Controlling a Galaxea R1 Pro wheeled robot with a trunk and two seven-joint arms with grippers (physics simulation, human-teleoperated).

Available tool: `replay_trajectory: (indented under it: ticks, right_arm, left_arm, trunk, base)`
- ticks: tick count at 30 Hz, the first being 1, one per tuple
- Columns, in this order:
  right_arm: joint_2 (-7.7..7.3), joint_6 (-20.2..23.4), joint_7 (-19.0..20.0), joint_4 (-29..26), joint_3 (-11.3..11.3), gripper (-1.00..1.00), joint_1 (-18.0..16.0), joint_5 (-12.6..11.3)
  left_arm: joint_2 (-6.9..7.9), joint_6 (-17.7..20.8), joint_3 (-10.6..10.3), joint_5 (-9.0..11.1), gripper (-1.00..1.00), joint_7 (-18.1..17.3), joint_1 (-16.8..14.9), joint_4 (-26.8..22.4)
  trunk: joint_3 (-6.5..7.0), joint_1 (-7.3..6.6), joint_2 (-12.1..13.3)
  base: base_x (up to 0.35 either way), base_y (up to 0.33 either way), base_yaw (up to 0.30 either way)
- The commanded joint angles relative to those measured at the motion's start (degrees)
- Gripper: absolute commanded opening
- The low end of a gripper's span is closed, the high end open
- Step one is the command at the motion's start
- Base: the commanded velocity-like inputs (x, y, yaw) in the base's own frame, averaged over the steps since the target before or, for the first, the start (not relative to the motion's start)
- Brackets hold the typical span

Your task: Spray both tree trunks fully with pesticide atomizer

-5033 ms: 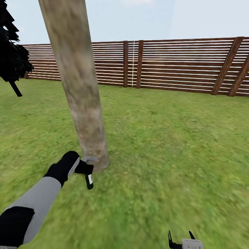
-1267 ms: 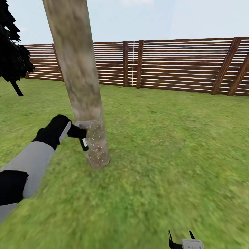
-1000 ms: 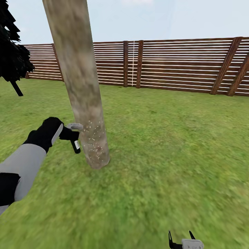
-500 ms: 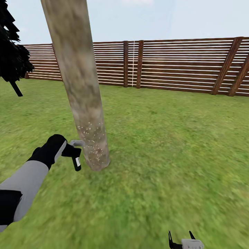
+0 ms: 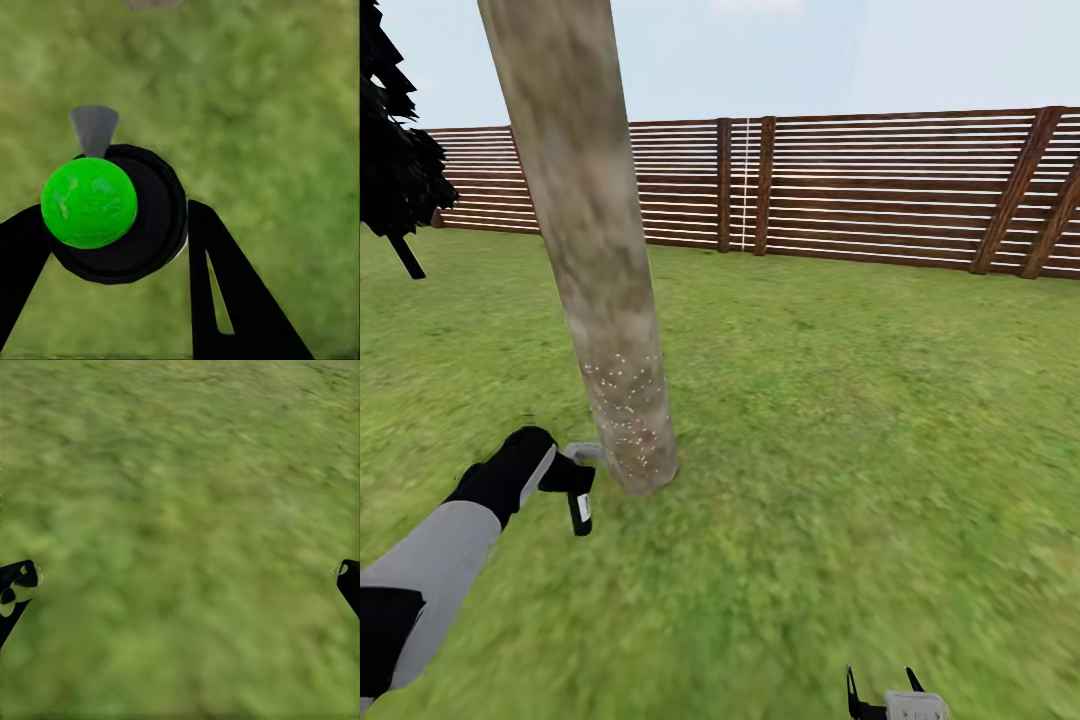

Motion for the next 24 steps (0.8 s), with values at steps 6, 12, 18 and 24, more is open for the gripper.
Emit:
replay_trajectory:
  ticks: [6, 12, 18, 24]
  right_arm:
    - [0.0, 0.0, -0.01, 0.0, 0.0, 1.0, 0.0, 0.0]
    - [0.0, 0.0, -0.06, 0.0, 0.0, 1.0, 0.0, 0.0]
    - [0.07, 0.0, 0.0, -0.06, 0.08, 1.0, 0.0, 0.0]
    - [0.25, -0.05, -0.08, -0.09, 0.09, 1.0, 0.0, 0.0]
  left_arm:
    - [-0.63, -0.59, 0.09, -0.41, -1.0, 0.17, 2.72, 0.04]
    - [-0.48, -0.72, 0.42, -0.37, -1.0, 3.37, 3.39, -0.05]
    - [-0.48, -1.44, 0.7, 0.21, -1.0, 3.86, 4.32, 0.86]
    - [-0.24, -9.58, 2.97, 3.57, -1.0, 4.01, 8.21, 1.01]
  trunk:
    - [0.01, 0.0, 0.0]
    - [0.01, 0.0, 0.0]
    - [0.01, 0.0, 0.0]
    - [0.01, 0.0, 0.0]
  base:
    - [0.0, 0.0, 0.0]
    - [0.0, 0.0, 0.0]
    - [0.0, 0.0, 0.0]
    - [0.0, -0.094, 0.0]
